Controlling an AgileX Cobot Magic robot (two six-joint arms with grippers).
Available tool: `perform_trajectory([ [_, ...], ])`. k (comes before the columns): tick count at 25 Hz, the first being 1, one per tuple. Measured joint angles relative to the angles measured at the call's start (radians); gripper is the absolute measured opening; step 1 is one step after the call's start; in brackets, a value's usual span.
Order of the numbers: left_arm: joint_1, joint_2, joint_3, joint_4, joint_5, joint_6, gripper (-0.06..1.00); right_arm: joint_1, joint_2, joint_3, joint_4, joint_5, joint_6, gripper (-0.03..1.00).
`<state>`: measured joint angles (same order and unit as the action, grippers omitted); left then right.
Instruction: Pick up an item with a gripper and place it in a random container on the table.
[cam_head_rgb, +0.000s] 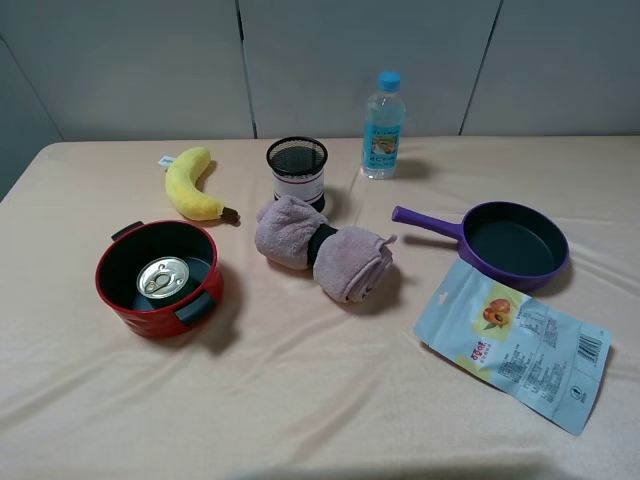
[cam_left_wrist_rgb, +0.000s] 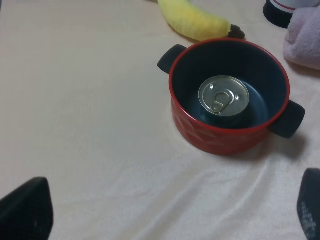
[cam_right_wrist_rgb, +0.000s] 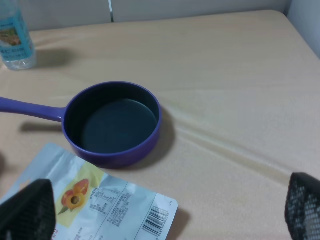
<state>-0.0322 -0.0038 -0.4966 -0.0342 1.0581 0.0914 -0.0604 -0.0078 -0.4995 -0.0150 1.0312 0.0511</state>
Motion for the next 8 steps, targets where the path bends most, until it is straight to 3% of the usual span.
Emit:
perform_trajectory([
  [8,0.000,0.000,0.000,0.000,0.000,0.000,0.99,0.000,0.000,0.000,0.000,0.000,0.000,0.69],
])
